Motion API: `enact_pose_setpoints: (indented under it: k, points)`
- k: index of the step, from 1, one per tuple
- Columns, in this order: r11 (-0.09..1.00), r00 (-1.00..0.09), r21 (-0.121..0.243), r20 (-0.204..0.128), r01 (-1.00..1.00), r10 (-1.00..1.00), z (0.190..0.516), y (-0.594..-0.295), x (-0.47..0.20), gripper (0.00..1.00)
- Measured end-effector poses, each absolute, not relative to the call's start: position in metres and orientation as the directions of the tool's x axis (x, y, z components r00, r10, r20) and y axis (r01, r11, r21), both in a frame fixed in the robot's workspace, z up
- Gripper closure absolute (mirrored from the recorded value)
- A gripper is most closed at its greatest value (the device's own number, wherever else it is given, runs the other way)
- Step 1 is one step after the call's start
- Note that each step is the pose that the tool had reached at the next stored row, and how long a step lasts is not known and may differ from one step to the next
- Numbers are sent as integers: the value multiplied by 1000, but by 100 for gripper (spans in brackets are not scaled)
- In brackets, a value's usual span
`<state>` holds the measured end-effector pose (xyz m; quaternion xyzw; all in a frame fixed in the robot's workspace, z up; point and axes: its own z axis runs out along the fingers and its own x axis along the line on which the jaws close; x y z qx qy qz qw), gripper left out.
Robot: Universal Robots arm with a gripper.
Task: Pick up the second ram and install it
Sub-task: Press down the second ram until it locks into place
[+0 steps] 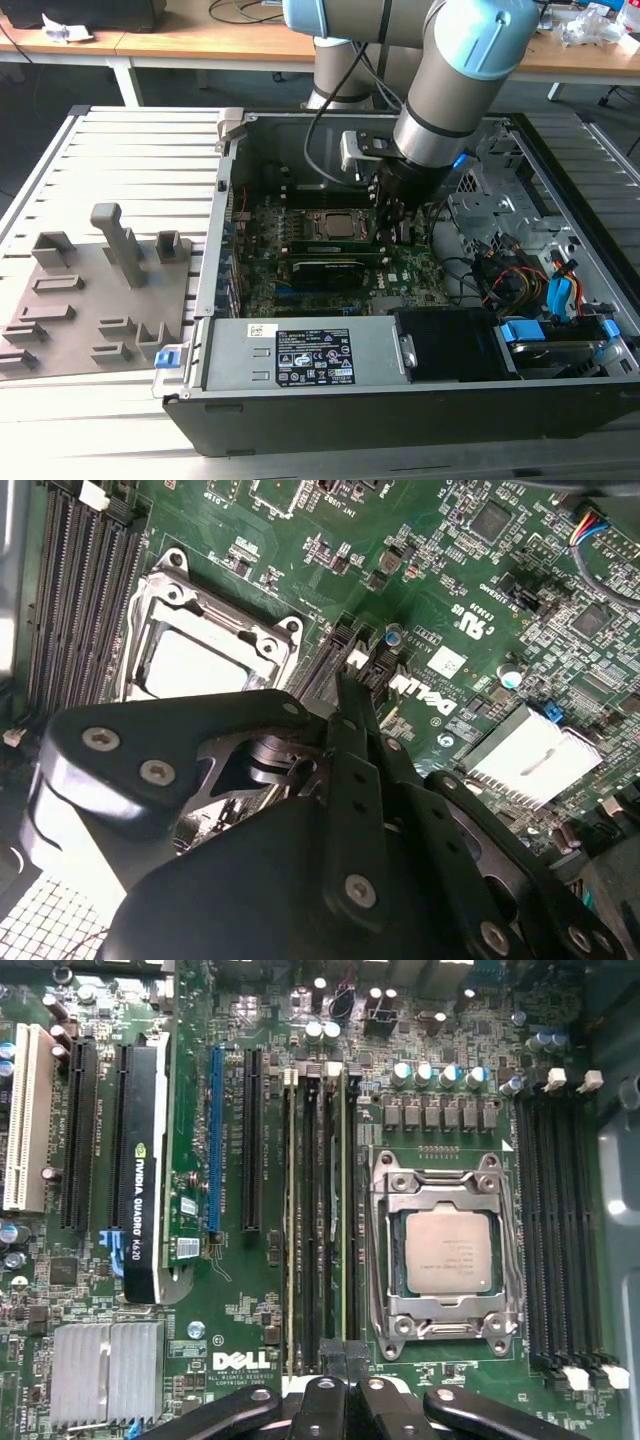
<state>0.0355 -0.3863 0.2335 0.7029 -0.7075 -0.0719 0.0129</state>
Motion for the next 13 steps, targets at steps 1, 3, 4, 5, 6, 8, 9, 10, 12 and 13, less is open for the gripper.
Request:
enact_pose_setpoints:
  k: [1,3,4,5,6,8,9,10,12,13]
  points:
    - [1,-11,120,-83,-993,-997,239,-386,36,89]
    - [1,-11,120,-83,-993,-996,247,-386,36,89]
    - [1,-11,120,-83,-993,-997,248,-386,36,89]
    - [1,-11,120,-83,-993,-996,249,-386,36,89]
    - [1,-11,120,-83,-993,-997,249,-386,35,89]
    - [1,-11,119,-83,-993,-997,249,-386,23,89]
    - [1,-11,119,-83,-993,-997,249,-386,17,89]
    - [1,-11,118,-83,-993,-997,248,-386,11,89]
    - [1,-11,117,-83,-993,-997,248,-386,1,89]
    - [1,-11,116,-83,-993,-997,248,-386,-4,89]
